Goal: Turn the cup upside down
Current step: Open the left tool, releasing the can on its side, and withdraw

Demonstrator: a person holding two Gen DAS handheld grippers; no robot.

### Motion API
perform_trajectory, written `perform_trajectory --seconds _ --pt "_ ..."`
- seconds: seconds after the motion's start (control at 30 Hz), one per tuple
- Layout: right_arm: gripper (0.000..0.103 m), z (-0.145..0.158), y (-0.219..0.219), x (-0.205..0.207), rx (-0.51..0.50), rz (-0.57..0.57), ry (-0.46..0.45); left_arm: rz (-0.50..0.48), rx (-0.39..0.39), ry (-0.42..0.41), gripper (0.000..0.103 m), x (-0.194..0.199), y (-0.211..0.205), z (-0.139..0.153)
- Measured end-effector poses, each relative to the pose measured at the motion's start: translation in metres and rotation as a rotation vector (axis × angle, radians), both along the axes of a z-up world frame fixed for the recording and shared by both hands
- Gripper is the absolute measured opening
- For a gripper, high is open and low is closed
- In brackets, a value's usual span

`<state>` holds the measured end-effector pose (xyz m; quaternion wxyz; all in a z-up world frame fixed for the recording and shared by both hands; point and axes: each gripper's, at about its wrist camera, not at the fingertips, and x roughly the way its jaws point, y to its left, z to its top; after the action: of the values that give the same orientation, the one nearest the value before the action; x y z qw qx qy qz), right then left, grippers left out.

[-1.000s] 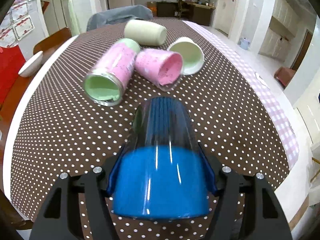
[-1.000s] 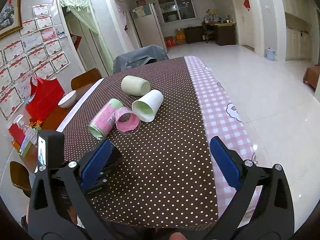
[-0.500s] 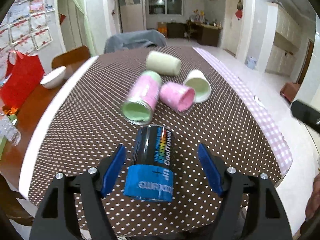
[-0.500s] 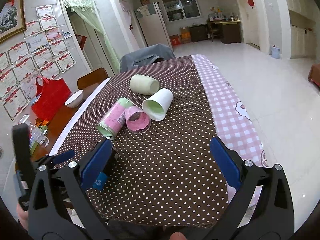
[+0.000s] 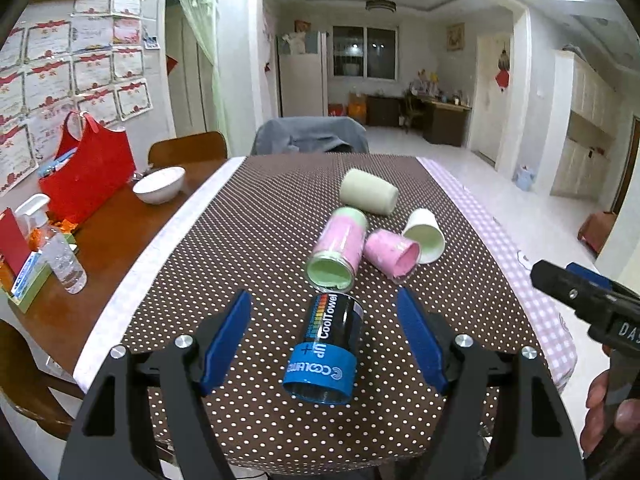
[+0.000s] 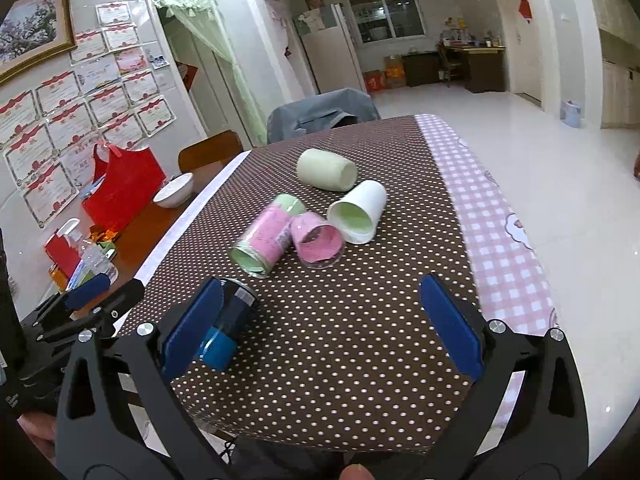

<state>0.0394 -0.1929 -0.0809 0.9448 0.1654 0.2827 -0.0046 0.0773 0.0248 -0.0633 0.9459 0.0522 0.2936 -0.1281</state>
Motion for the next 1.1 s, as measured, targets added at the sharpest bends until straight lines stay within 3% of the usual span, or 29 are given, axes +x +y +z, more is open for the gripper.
perform_trajectory --seconds 0.73,1.1 --pt "0.097 0.019 0.034 0.014 0.012 0.097 -0.003 0.135 -0.040 -0.107 0.074 -0.024 0.046 0.031" --pt "0.097 0.015 0.045 0.022 0.010 0.133 0.024 0.173 -0.041 -0.117 0.074 -0.028 0.060 0.028"
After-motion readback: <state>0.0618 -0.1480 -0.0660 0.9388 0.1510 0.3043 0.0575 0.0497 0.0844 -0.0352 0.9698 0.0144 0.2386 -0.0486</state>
